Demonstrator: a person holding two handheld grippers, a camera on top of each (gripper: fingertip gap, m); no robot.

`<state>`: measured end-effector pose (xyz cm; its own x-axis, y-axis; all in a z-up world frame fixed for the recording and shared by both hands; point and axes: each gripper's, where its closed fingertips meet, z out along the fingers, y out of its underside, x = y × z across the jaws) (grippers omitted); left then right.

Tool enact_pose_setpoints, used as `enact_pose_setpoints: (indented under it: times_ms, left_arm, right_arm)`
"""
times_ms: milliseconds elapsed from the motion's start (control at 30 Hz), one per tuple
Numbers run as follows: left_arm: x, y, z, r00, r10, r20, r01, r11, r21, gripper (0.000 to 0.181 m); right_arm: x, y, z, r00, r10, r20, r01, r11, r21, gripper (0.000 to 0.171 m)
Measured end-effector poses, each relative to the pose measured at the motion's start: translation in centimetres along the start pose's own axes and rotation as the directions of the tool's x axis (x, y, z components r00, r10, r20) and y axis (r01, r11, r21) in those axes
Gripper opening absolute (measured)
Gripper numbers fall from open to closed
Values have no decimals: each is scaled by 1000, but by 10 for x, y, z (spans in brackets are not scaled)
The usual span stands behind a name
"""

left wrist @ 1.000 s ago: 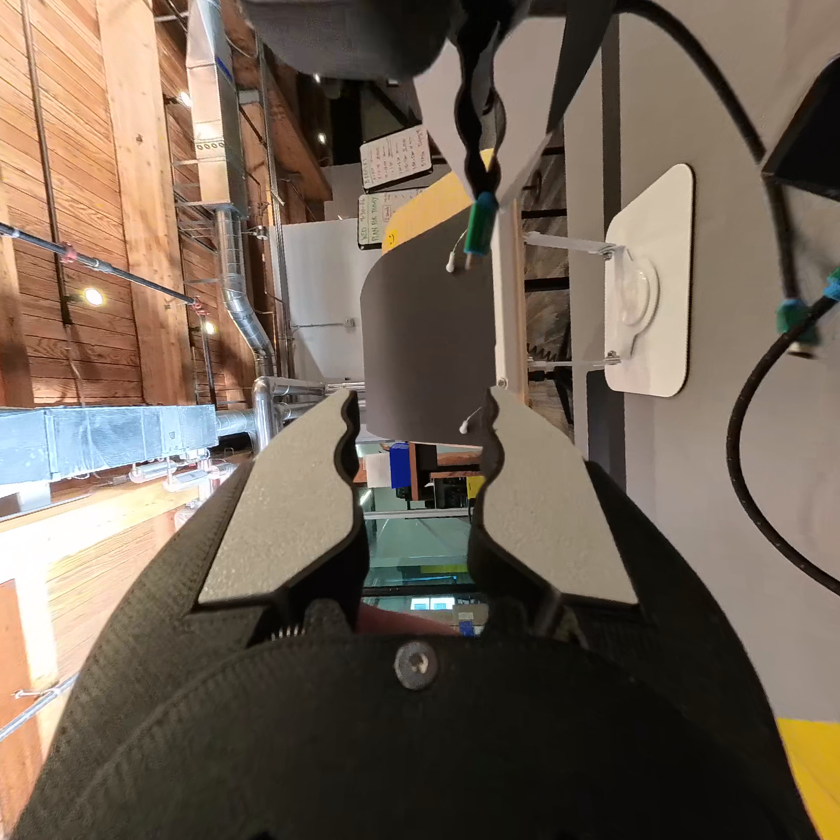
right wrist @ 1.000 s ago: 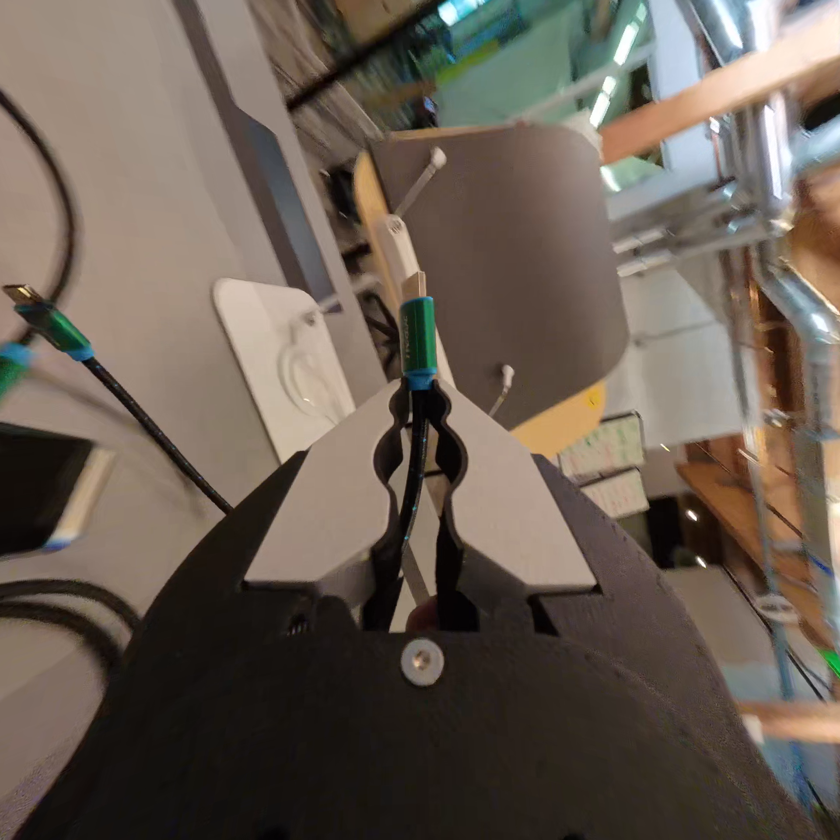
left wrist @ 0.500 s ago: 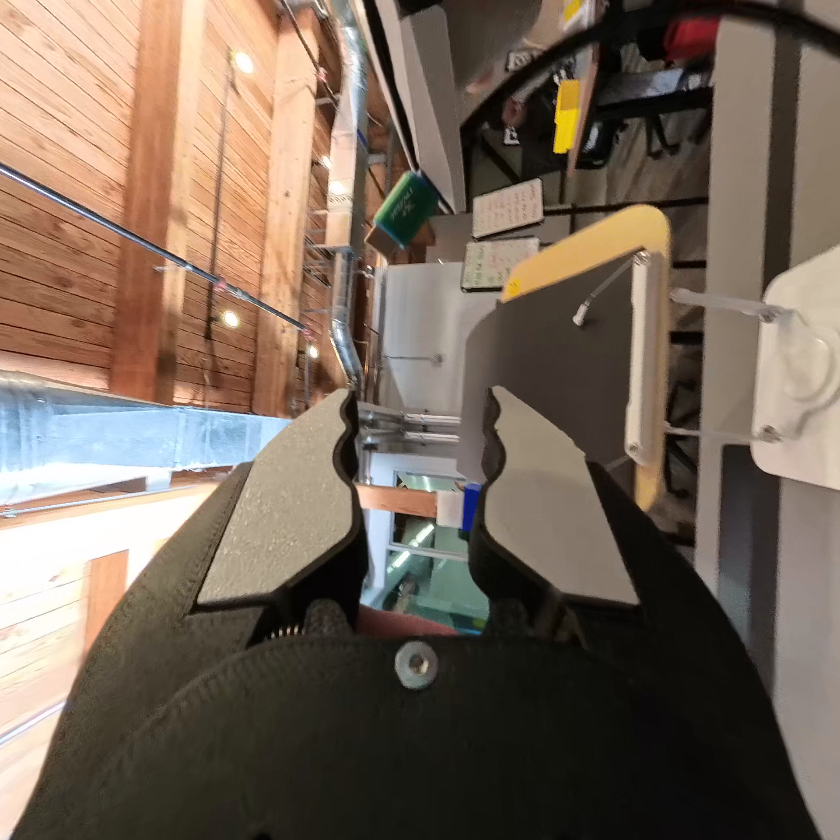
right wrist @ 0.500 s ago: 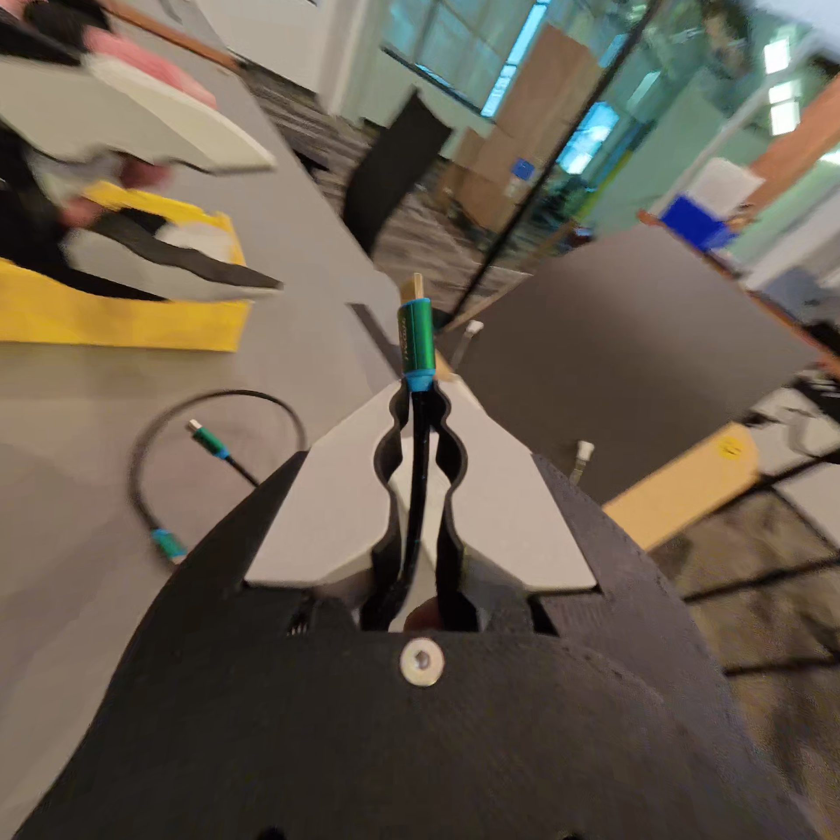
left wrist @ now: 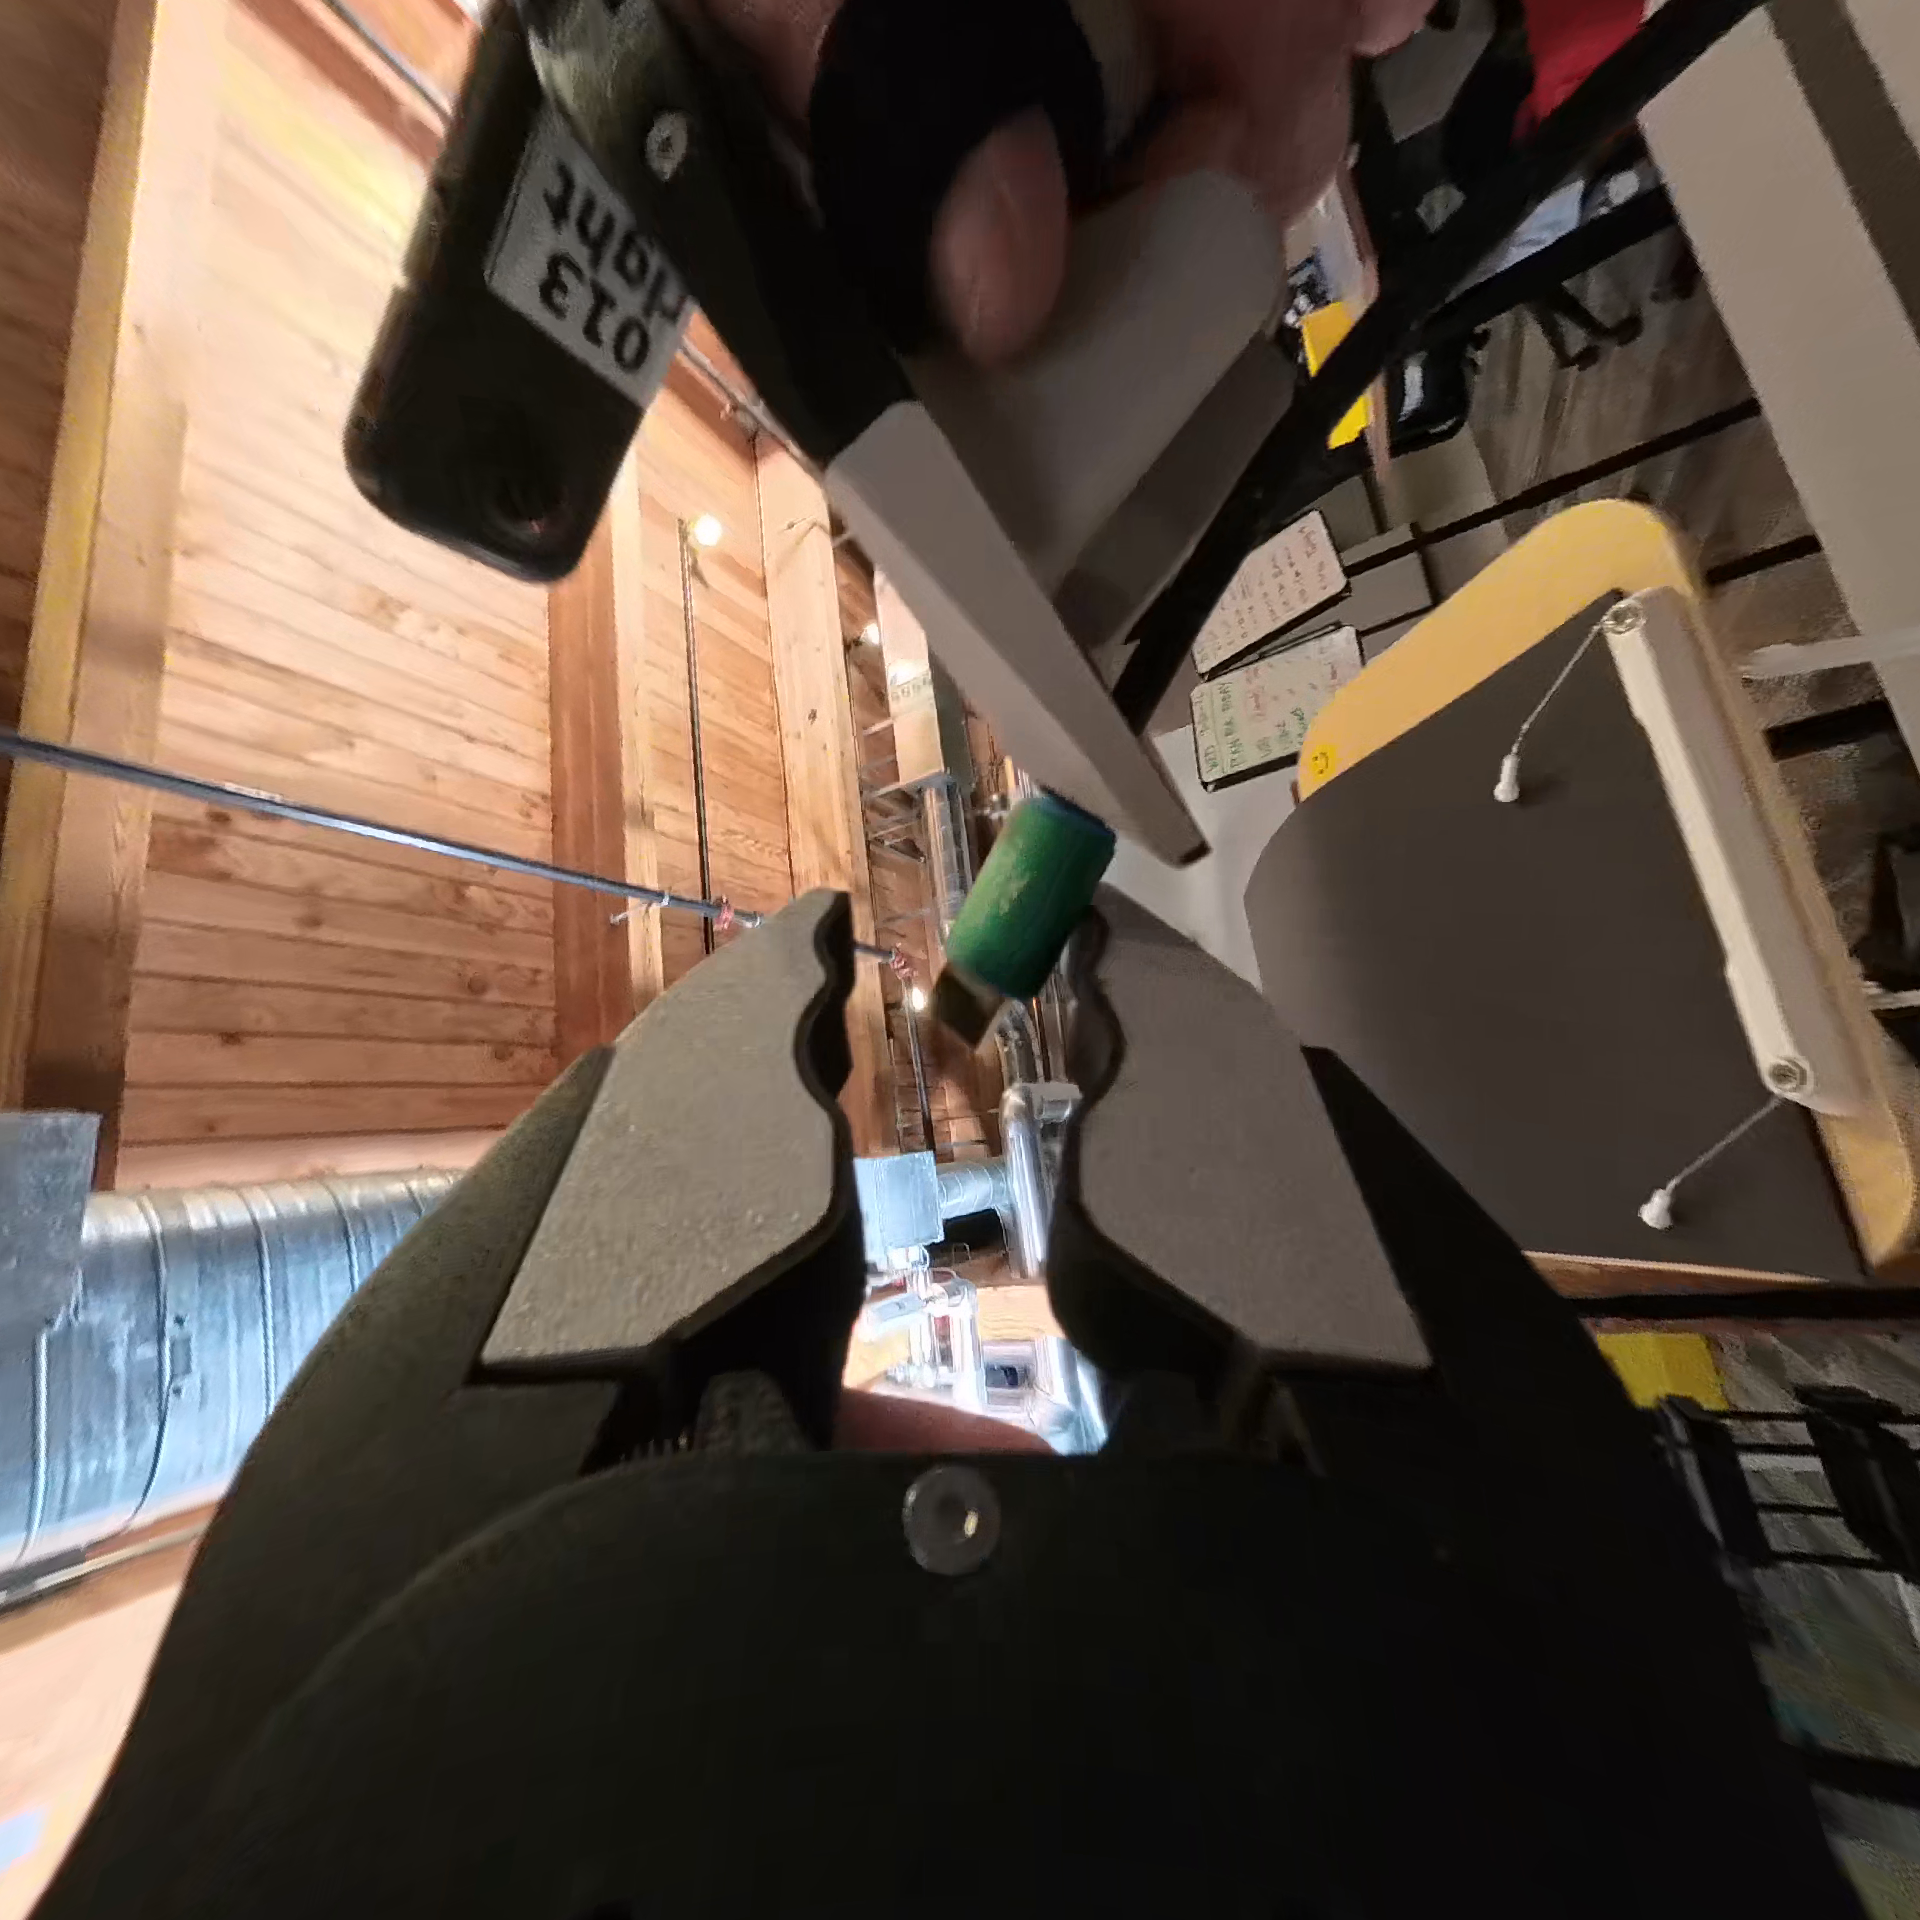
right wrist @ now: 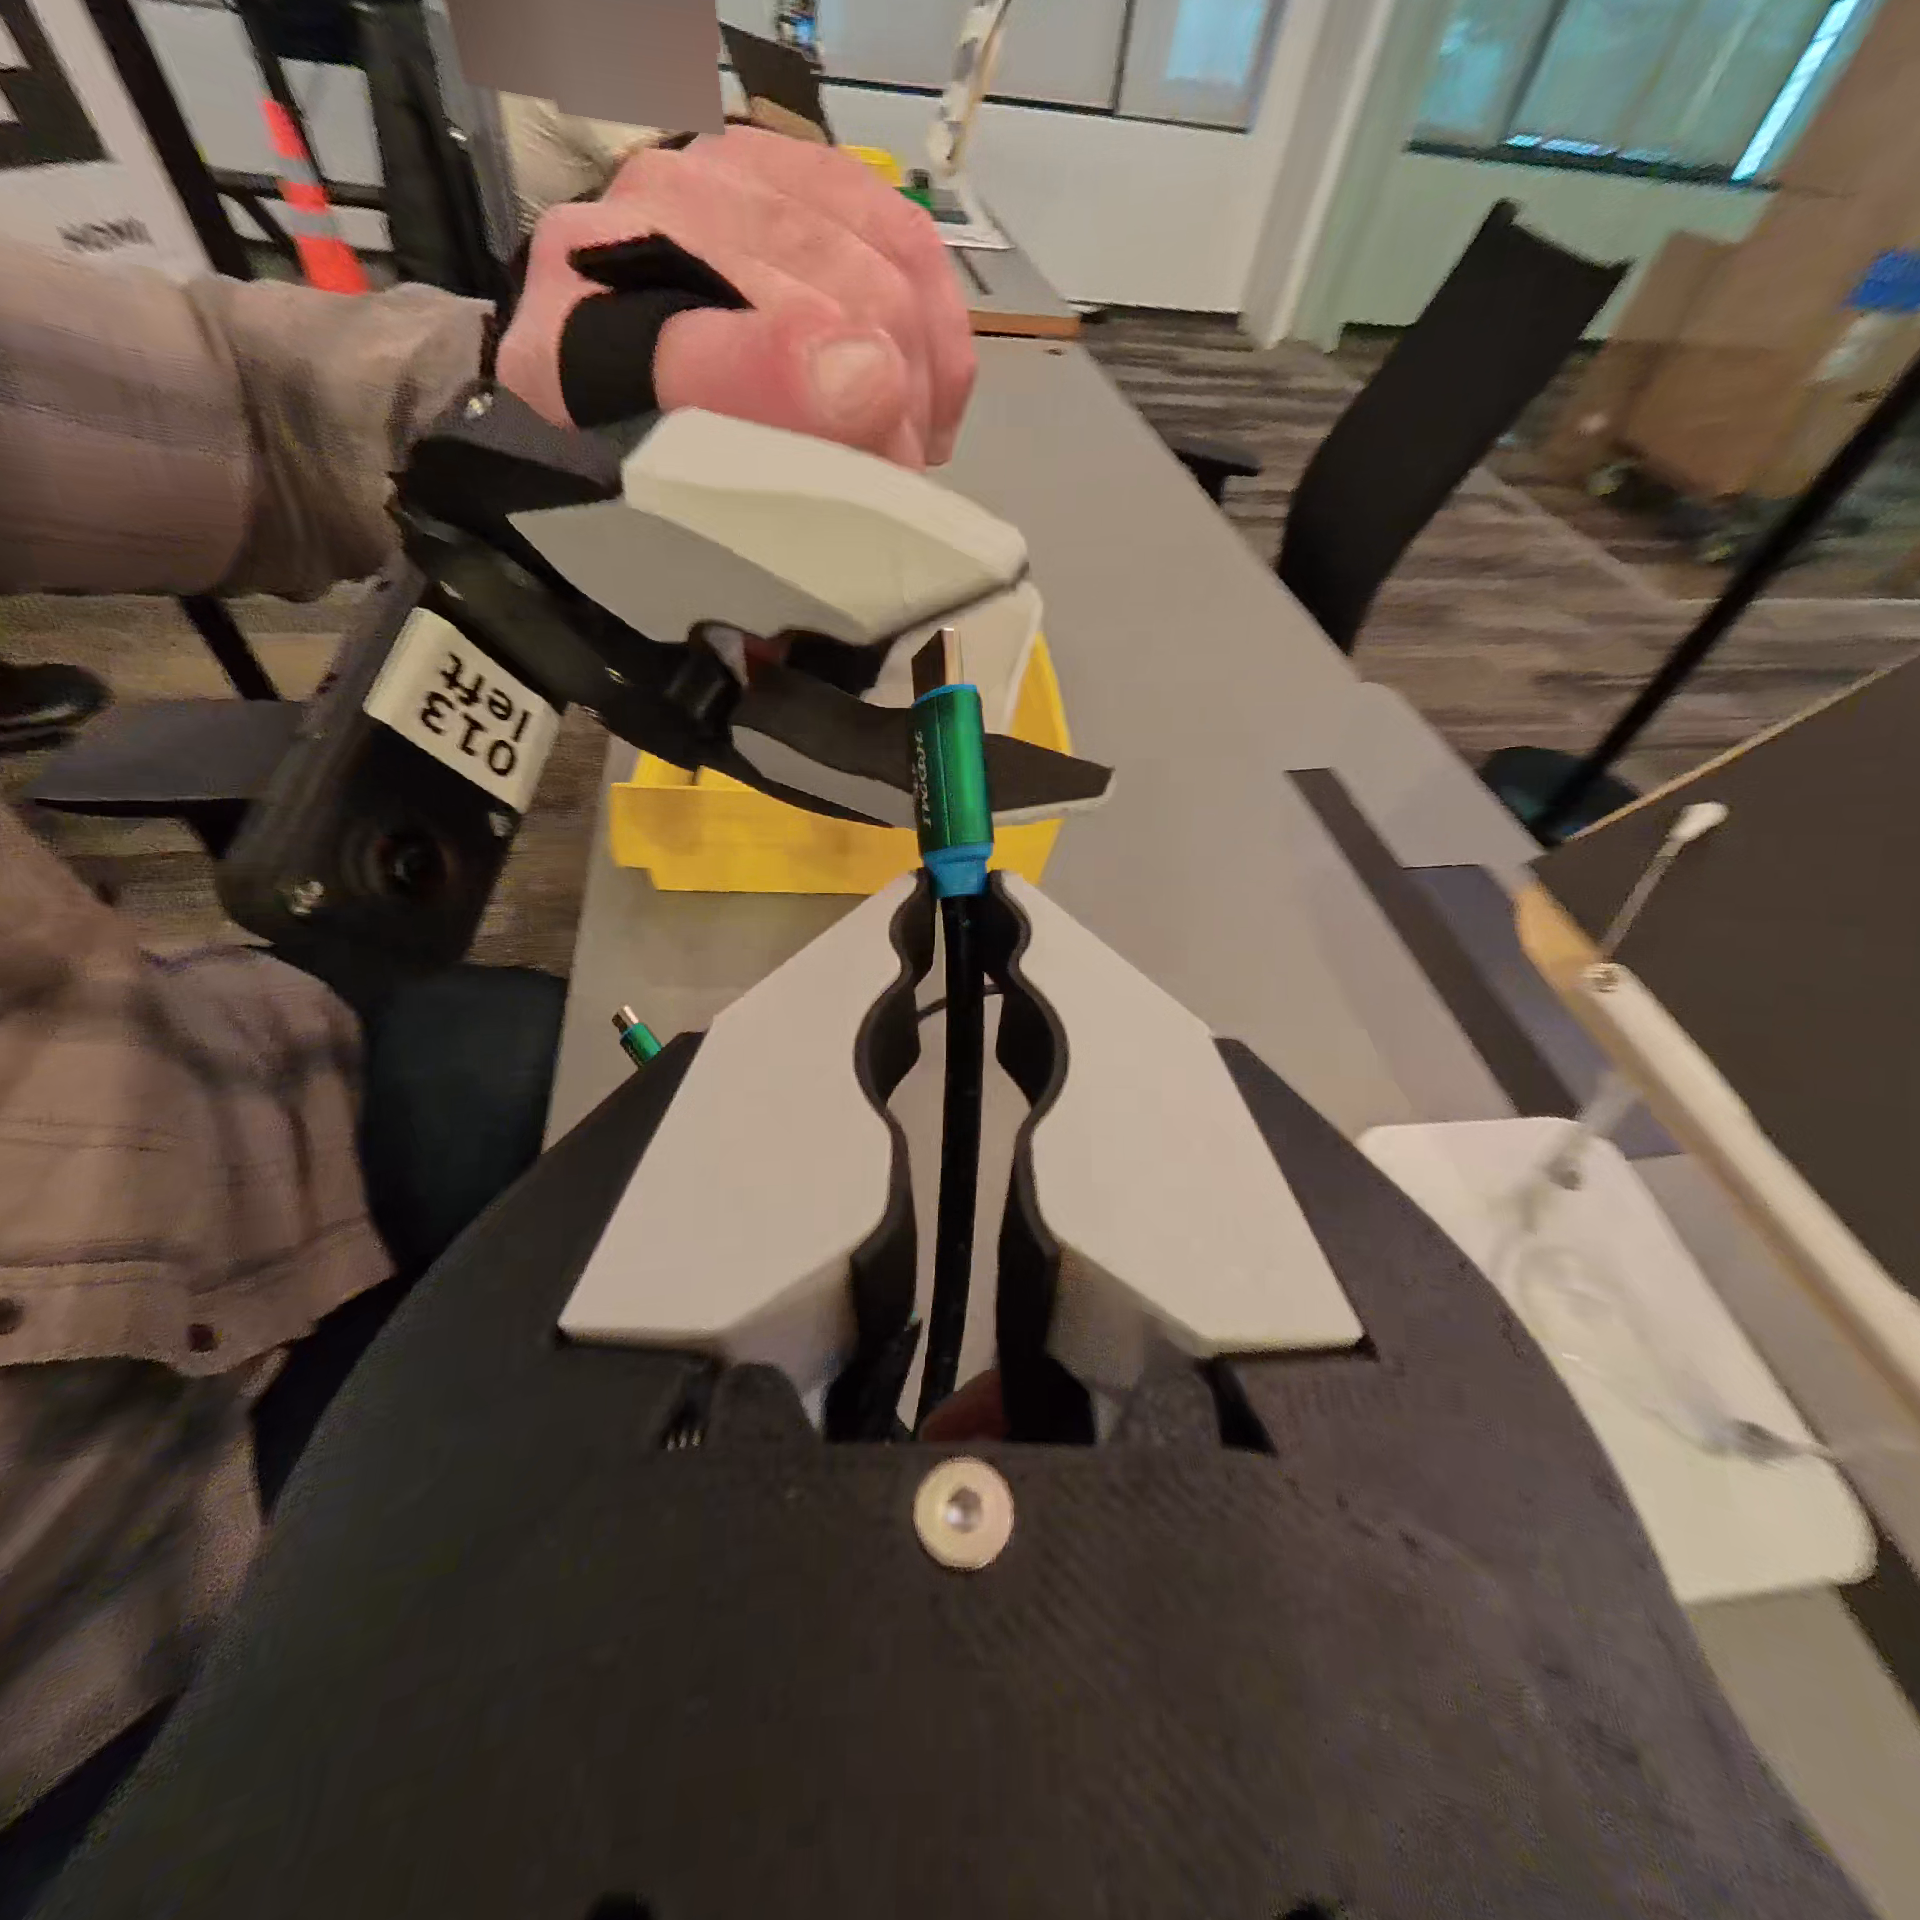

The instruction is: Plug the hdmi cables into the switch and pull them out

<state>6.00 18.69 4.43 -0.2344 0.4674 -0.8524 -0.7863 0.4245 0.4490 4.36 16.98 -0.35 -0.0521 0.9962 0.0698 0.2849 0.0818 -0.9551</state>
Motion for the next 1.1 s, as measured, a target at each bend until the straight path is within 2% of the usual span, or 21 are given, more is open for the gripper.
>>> enact_pose_setpoints:
  times_ms: [67,200,300,400,467,567,667,800,900,1033,1100]
  left_arm:
    - [11,-3,-5,999,23,-25,-23,1000,16,20]
    - [32,3,-11,995,21,-98,-21,1000,2,16]
    - [51,13,-11,984,-14,-180,4,998,-58,12]
    - [72,23,-12,961,-120,-250,95,989,-112,10]
    - [87,30,-13,926,-218,-310,170,970,-173,10]
    - [99,35,-15,887,-308,-343,242,944,-224,10]
    - [105,27,-16,825,-427,-370,355,901,-250,9]
    - [109,16,-19,767,-499,-403,420,866,-272,10]
    - [113,12,-22,722,-540,-432,458,842,-286,10]
    - [119,8,-25,655,-585,-477,503,810,-303,10]
    - [119,7,-25,647,-592,-480,508,804,-308,10]
  right_arm:
    - [-7,3,7,996,59,69,-60,998,18,6]
    - [-6,14,20,983,149,110,-153,988,28,6]
    - [3,19,29,981,174,84,-179,982,57,6]
    - [16,22,36,993,118,-15,-116,989,93,11]
    - [26,24,34,993,51,-105,-39,993,110,25]
    - [31,29,35,975,-75,-210,92,993,71,26]
    - [28,31,42,965,-118,-232,135,989,59,23]
    - [29,31,46,960,-114,-256,142,985,94,21]
    - [26,34,46,963,-99,-250,130,985,110,22]
    - [25,40,47,951,-155,-267,179,982,67,19]
    - [25,41,47,955,-142,-260,168,982,80,19]
